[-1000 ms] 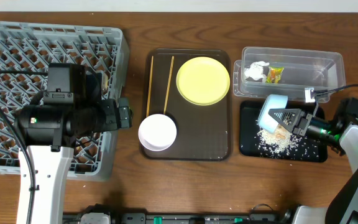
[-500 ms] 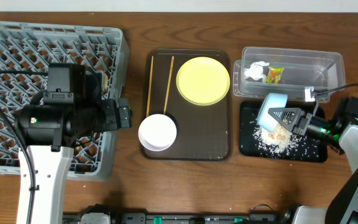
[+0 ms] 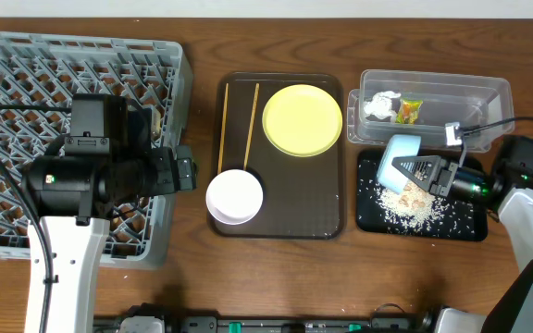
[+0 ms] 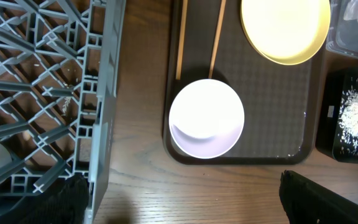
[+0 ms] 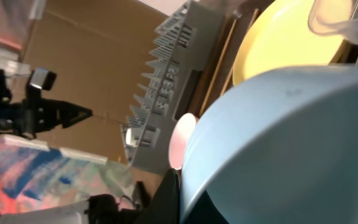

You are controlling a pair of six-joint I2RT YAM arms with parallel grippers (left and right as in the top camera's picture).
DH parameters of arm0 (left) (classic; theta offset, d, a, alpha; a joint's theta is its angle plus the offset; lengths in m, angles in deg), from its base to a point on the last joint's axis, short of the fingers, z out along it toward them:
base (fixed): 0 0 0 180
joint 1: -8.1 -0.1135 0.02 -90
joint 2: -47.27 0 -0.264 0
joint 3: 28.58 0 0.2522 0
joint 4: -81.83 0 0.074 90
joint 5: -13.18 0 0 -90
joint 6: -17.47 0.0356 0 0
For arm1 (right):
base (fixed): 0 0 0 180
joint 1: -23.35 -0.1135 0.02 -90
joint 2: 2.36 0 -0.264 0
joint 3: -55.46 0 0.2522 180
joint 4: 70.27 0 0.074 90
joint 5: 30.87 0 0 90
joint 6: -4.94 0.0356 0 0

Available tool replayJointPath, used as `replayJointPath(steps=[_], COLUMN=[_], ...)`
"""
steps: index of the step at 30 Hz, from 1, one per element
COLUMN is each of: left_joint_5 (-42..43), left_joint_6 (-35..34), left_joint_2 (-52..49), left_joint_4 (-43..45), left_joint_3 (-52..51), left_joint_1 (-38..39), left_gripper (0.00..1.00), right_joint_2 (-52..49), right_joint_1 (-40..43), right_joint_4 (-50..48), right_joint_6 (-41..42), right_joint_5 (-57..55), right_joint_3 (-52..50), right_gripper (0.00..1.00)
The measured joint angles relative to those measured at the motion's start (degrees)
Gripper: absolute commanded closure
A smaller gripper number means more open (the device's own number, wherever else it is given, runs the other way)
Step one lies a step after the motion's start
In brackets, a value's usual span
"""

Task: Sort waste into correct bins and load items into the dishwasher
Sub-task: 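Tip the blue bowl over the black tray to empty the rice, then set the empty blue bowl back on the brown tray with the right gripper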

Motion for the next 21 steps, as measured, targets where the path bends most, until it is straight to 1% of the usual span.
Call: replayJointPath(steps=[1, 3, 7, 11, 14, 16, 17, 19, 20, 21], left_joint_5=[0.00, 0.00, 0.00, 0.00, 0.00, 0.00, 0.00, 0.00, 0.00, 0.02], left_joint_6=[0.00, 0.00, 0.00, 0.00, 0.00, 0.00, 0.00, 0.00, 0.00, 0.00], left_joint_2=[0.00, 0.00, 0.00, 0.00, 0.00, 0.00, 0.00, 0.00, 0.00, 0.00], left_joint_4=[0.00, 0.00, 0.00, 0.00, 0.00, 0.00, 0.00, 0.02, -0.02, 0.02], left_joint_3=[0.00, 0.00, 0.00, 0.00, 0.00, 0.00, 0.00, 0.00, 0.00, 0.00], left_joint_1=[0.00, 0.00, 0.00, 0.00, 0.00, 0.00, 0.00, 0.00, 0.00, 0.00], left_gripper=[0.02, 0.02, 0.02, 0.02, 0.02, 0.02, 0.02, 0.02, 0.02, 0.02], right_joint_2=[0.11, 0.24, 1.27, 4.22, 6.64, 8.35, 9.33, 9.88, 9.75, 9.49], right_joint_1=[-0.22, -0.26, -2.34, -6.75, -12.83, -20.33, -27.04, -35.41, -41.33, -43.76], right_joint_4=[-0.70, -1.20, -1.79, -1.92, 0.07, 2.27, 3.54, 4.55, 4.28, 4.09], right_joint_6=[0.37, 5.31, 7.82, 10.23, 10.86, 11.21, 11.87, 13.05, 13.99, 14.43], right_joint_5=[-1.25, -6.38, -8.26, -11.39, -16.00, -22.10, -27.69, -37.68, -44.22, -46.29], right_joint_3=[0.00, 0.00, 0.00, 0.04, 0.83, 2.73, 4.70, 6.84, 7.67, 7.85], right_gripper=[0.99, 0.99, 0.99, 0.99, 0.99, 0.99, 0.99, 0.99, 0.99, 0.99])
